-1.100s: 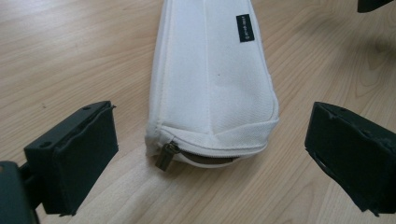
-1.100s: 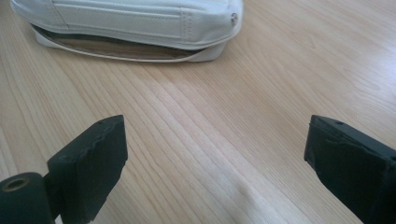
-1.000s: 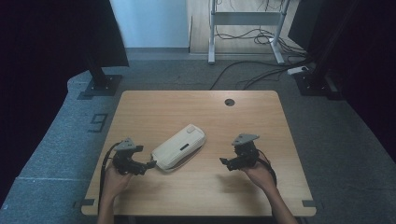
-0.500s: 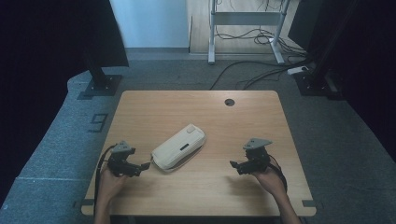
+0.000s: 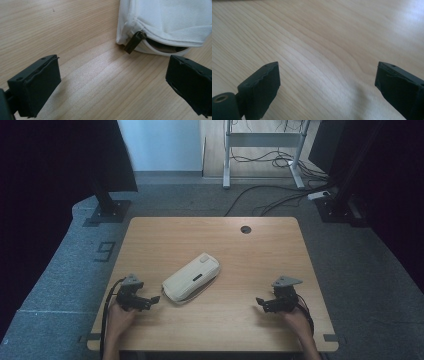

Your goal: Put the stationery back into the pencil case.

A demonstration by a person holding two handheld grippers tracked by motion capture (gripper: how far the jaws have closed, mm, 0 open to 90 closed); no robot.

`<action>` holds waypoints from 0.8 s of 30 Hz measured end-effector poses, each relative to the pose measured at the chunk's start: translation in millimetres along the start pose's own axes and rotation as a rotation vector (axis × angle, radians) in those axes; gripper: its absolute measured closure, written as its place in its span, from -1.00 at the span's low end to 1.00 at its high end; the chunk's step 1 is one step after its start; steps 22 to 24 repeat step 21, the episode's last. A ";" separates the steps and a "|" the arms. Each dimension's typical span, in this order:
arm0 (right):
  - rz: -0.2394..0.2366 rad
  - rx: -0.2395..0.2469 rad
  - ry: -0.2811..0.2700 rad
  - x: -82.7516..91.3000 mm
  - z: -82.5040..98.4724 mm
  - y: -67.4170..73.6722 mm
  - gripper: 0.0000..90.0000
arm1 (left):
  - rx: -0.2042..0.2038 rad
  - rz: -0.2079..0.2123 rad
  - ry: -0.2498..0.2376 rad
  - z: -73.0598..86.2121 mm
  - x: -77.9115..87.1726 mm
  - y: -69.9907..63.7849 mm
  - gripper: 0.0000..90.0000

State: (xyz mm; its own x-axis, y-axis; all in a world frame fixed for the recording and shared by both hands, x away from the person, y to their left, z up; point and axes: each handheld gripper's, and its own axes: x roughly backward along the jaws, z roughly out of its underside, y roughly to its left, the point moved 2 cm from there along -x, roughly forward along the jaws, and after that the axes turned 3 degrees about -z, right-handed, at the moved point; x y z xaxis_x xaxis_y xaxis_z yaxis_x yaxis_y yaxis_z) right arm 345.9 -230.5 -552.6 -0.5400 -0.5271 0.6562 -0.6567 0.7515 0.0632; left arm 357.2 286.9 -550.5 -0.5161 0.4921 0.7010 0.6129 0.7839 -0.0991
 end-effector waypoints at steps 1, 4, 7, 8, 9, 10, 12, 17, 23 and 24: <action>0.001 -0.008 0.001 -0.6 3.2 -0.8 -0.87 | 0.002 -0.001 0.001 0.8 -1.0 0.3 -1.00; 0.011 -0.014 0.019 -3.1 11.5 -2.5 -0.87 | 0.002 -0.002 0.002 2.5 -4.8 0.5 -1.00; 0.022 -0.012 0.035 -4.5 16.8 -3.2 -0.87 | -0.009 -0.013 0.023 3.6 -9.7 -0.7 -1.00; 0.025 -0.006 0.035 -4.4 17.7 -3.2 -0.87 | -0.019 -0.025 0.033 3.6 -10.8 -1.5 -1.00; 0.027 -0.007 0.034 -4.0 18.1 -2.8 -0.87 | -0.028 -0.033 0.039 3.5 -11.8 -2.4 -1.00; 0.027 -0.008 0.034 -3.7 18.3 -2.8 -0.87 | -0.037 -0.040 0.043 3.5 -12.4 -3.2 -1.00; 0.029 -0.009 0.034 -3.2 18.8 -2.8 -0.87 | -0.057 -0.062 0.053 3.4 -13.7 -5.4 -1.00; 0.032 -0.007 0.034 -2.6 19.6 -2.1 -0.86 | -0.084 -0.103 0.071 2.7 -16.5 -10.0 -1.00; 0.032 -0.008 0.031 -2.3 20.4 -1.9 -0.85 | -0.046 -0.136 0.070 1.6 -17.9 -11.1 -1.00; 0.032 -0.008 0.031 -2.3 20.4 -1.9 -0.85 | -0.046 -0.136 0.070 1.6 -17.9 -11.1 -1.00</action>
